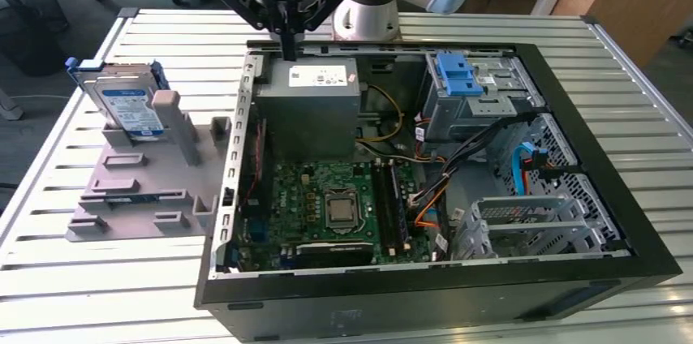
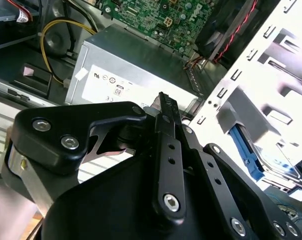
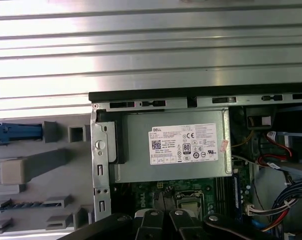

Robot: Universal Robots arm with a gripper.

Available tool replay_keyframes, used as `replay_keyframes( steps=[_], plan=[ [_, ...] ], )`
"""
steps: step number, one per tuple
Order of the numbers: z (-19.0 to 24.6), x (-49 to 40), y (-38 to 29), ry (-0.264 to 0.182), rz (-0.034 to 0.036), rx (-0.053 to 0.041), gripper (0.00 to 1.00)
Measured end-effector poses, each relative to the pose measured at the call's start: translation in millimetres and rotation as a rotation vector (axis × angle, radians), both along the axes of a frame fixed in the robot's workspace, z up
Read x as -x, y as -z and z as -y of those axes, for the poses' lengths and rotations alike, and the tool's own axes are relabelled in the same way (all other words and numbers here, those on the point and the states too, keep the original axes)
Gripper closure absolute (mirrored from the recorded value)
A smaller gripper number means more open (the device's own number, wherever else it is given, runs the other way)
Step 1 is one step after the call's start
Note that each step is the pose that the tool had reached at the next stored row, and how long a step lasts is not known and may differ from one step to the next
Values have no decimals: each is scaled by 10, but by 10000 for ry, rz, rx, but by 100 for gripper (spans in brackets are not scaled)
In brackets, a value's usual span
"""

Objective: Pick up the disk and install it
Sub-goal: 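Reach for the disk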

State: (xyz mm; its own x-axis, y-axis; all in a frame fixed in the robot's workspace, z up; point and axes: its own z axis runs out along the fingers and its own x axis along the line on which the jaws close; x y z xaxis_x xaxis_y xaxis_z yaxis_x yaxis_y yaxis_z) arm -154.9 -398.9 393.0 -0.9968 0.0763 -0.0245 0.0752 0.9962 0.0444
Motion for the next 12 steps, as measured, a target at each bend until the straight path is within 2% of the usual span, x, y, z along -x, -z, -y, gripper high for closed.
replay_keyframes(
  steps=[12],
  plan=[
    [0, 98, 0, -1, 0, 0, 89]
  ],
)
